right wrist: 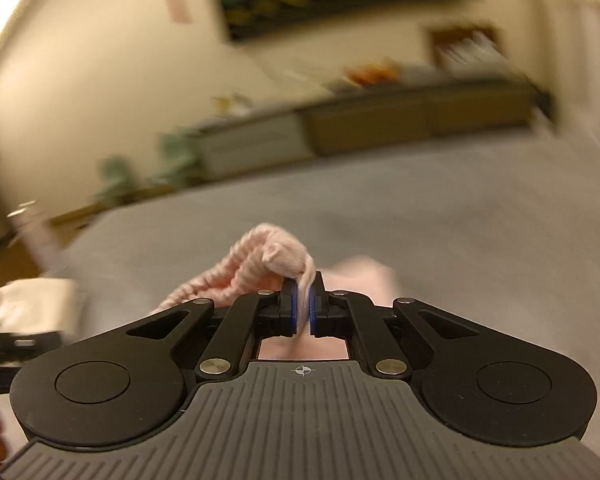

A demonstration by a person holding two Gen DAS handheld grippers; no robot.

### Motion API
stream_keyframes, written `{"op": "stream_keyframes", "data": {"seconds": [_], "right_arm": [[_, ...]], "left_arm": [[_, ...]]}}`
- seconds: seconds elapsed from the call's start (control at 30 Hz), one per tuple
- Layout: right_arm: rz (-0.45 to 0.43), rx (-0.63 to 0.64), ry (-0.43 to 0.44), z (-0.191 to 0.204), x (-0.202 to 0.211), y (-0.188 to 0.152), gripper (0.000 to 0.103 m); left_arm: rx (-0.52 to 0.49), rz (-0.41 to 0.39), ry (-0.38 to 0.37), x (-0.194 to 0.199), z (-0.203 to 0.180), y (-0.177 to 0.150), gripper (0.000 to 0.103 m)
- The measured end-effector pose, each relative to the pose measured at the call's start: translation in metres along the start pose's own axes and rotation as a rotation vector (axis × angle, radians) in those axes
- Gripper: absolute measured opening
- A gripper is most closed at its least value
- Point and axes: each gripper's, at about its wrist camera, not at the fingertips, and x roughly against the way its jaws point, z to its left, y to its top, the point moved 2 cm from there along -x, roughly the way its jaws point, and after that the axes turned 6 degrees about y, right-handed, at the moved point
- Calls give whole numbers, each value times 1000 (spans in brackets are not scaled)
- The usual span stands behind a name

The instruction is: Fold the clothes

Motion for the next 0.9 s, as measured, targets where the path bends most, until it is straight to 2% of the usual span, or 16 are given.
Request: {"op": "stream_keyframes", "data": {"seconds": [0.07, 0.1, 0.17, 0.23, 0.3, 0.37, 0.47, 0.53, 0.57, 0.6, 0.63, 0.67, 0.7, 0.77, 0.83, 0.9], "right_arm": [[-16, -108, -23, -31, 13, 7, 21], [-16, -135, -12, -38, 14, 4, 22], [-31, -153, 29, -42, 19, 1, 37], [-45, -116, 72, -32, 23, -1, 37], [-48, -87, 101, -23, 22, 5, 37], [-47, -101, 132, -17, 20, 6, 32], [-38, -128, 155, -14, 18, 7, 27], [-35, -140, 177, -11, 20, 8, 27], [-35, -140, 180, -11, 20, 9, 27], [-35, -137, 184, -10, 20, 10, 27], [-36, -135, 188, -10, 20, 11, 27], [-36, -132, 192, -10, 20, 13, 26], [-37, -129, 195, -10, 20, 14, 25], [-42, -115, 193, -9, 21, 15, 20], [-51, -75, 192, -1, 24, 16, 17], [-71, 29, 196, 18, 27, 17, 14]], "left_arm": [[-46, 9, -14, -7, -16, -3, 76], [-72, 12, -20, -9, -24, -4, 76], [-138, 17, -36, -15, -39, -8, 77], [-250, 30, -63, -19, -56, -17, 80], [-412, 30, -56, -24, -80, -32, 80], [-590, 1, -36, -28, -105, -51, 80], [-800, -42, -22, -40, -136, -75, 80], [-875, -64, 38, -53, -145, -82, 77], [-891, -63, 54, -59, -148, -83, 69], [-899, -62, 62, -63, -148, -83, 53], [-892, -55, 66, -66, -147, -81, 45], [-861, -41, 66, -68, -143, -77, 28], [-821, -32, 57, -67, -138, -70, 20], [-691, -36, 21, -59, -122, -52, 14], [-512, -36, -39, -43, -100, -28, 14], [-314, -28, -110, -31, -73, -3, 13]]}}
